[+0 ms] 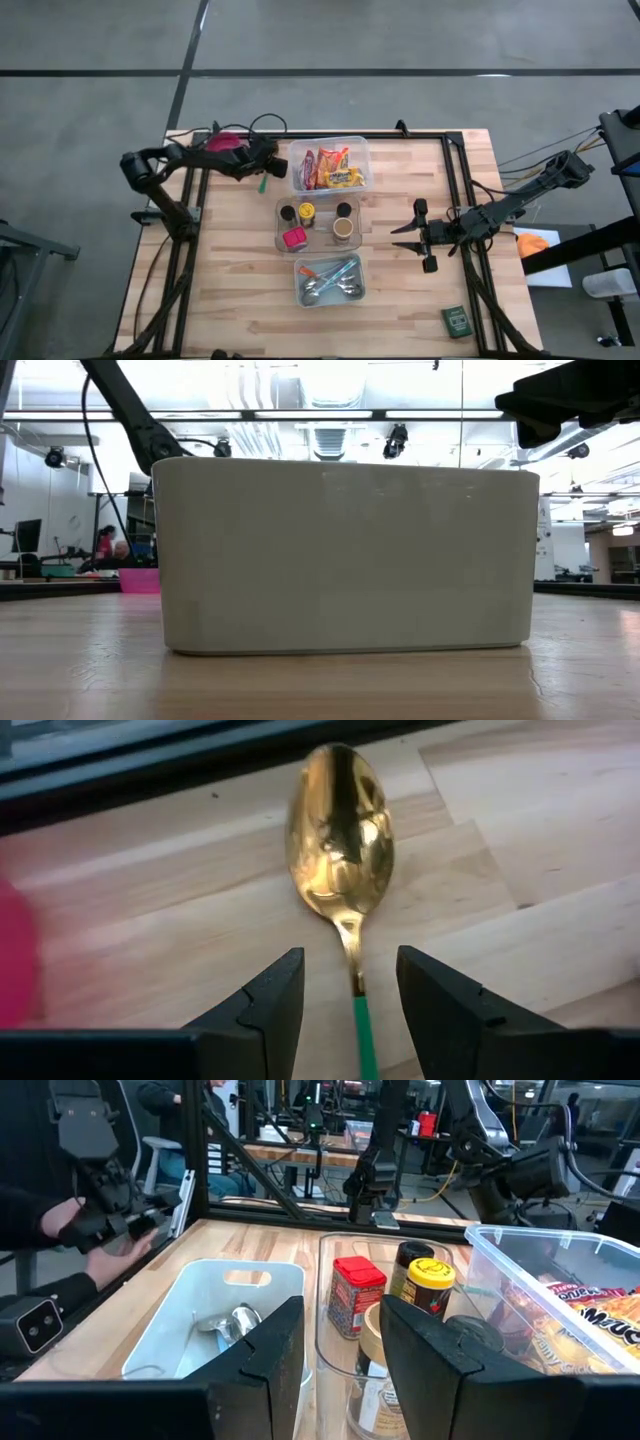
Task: Pick & Place Food Item
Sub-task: Put the green spoon into the gray bin
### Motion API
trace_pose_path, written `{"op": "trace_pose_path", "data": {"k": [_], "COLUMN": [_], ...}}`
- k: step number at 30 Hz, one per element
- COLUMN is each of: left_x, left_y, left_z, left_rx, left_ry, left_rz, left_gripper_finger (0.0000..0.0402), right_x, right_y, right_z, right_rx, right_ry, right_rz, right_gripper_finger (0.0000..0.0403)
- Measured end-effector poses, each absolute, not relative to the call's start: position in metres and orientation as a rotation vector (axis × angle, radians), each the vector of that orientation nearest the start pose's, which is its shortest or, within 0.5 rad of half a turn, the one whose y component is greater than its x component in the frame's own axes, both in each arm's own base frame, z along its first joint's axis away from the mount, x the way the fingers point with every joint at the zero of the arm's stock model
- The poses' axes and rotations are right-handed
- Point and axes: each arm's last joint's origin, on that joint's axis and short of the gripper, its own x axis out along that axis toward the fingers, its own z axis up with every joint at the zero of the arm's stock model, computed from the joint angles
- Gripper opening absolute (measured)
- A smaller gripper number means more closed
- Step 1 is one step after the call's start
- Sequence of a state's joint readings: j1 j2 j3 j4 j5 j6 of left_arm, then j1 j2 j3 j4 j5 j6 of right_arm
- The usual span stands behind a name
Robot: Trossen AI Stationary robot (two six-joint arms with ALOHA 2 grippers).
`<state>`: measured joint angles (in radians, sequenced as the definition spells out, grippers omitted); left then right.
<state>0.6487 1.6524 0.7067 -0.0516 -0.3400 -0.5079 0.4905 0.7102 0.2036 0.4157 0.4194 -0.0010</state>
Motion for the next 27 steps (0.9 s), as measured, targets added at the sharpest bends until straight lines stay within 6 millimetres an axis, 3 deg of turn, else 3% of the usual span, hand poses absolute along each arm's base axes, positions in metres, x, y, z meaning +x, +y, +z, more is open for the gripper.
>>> {"op": "trace_pose_path", "data": {"k": [6,14,27], "left_x": [0.224,0.225,0.224], "left_y": [0.182,0.182,0.181], "left_z": [0.111,0.110,0.109], "left_rx": [-0.594,-0.584,-0.584], "left_ry": [0.794,0.803,0.814], "left_rz": [1.146,1.141,1.137], "left_gripper_finger": [0.0161,0.0152,0.0021], "right_x": [0.144,0.144,0.144], "right_y": [0.064,0.064,0.064], "right_z": [0.201,0.201,0.201], "right_rx": [-0.041,-0.041,-0.041], "right_ry": [0.082,0.082,0.082], "right_rz": [0.071,0.071,0.071], "right_gripper_finger": [0.0130,0.0130,0.0130]}}
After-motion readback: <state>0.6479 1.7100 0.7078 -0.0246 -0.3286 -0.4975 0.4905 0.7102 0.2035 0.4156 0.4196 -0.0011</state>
